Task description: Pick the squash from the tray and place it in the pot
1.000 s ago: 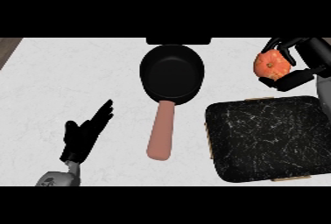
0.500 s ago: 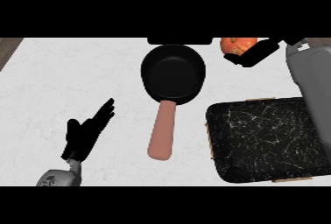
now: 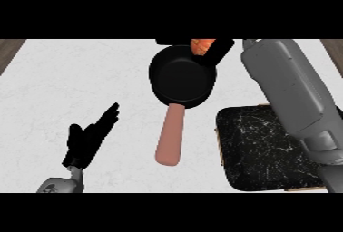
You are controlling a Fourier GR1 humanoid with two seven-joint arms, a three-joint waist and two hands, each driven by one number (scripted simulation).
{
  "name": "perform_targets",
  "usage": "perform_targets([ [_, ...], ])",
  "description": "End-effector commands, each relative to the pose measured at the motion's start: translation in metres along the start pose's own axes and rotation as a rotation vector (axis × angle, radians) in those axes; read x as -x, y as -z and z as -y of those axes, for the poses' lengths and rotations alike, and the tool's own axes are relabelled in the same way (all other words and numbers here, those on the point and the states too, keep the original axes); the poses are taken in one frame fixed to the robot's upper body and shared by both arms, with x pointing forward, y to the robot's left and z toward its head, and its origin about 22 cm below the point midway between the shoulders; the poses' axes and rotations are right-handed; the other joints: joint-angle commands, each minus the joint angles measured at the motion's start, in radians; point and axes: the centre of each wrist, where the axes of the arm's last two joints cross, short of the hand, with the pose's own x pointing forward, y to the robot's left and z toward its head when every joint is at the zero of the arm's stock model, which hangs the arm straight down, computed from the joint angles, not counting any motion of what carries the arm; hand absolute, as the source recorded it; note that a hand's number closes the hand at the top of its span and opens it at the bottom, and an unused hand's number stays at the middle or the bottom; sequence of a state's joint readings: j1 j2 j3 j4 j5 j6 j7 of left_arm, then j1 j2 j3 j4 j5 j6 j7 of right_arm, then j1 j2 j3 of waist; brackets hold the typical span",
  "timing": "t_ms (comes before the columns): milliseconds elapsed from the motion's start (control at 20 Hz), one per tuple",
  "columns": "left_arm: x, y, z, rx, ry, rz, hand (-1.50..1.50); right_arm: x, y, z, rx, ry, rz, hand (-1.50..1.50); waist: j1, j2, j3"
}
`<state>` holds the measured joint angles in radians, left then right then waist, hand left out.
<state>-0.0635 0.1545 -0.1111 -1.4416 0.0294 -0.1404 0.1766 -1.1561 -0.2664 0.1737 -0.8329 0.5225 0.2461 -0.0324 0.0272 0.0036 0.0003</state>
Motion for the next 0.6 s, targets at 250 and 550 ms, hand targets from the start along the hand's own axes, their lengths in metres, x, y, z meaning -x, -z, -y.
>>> perform_targets([
  [250,0.013,0.006,-0.001,-0.003,0.002,-0.015,0.00,-0.045,0.036,-0.043,-0.112,-0.436,-0.105,1.50,0.003,0.007,-0.002],
  [550,0.018,0.004,0.008,0.012,-0.007,0.004,0.00,-0.034,0.047,-0.086,-0.398,-0.355,-0.390,1.50,0.015,0.011,-0.003],
])
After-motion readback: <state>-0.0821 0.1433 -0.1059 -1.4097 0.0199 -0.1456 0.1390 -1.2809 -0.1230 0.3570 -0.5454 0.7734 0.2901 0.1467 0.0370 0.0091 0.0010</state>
